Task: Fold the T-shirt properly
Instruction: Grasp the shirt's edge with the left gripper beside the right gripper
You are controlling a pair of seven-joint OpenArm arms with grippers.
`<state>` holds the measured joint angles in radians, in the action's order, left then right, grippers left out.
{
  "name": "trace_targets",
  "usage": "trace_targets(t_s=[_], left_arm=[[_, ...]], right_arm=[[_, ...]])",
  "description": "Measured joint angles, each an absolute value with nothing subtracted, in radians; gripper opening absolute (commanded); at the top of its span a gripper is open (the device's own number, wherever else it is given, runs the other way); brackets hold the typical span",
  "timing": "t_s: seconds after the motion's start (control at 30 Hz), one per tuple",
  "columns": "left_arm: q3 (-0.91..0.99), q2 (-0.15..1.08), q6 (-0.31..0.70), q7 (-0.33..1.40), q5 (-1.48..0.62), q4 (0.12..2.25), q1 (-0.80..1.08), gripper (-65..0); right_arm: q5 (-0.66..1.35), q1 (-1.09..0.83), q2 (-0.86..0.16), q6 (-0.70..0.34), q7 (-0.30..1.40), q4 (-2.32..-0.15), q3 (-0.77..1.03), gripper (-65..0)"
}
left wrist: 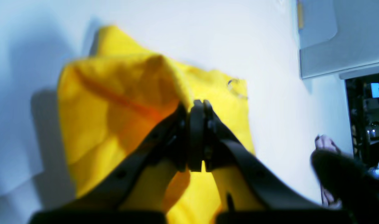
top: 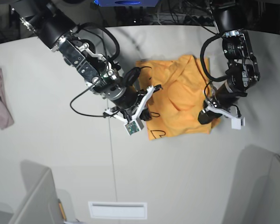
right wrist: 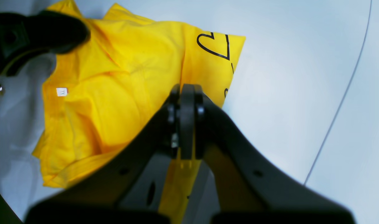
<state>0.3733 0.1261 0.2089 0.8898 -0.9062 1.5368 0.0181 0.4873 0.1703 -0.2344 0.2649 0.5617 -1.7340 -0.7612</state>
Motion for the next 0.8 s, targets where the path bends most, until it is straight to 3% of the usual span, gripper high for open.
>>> trace_targets(t_s=[0.8], left_arm=[[0.321,0.162,0.21,0.895,-0.903,1.374,-0.096,-65.0]], right_arm=[[0.49,0.171,-0.234,0.265,0.562,-1.733,-0.761,-65.0]])
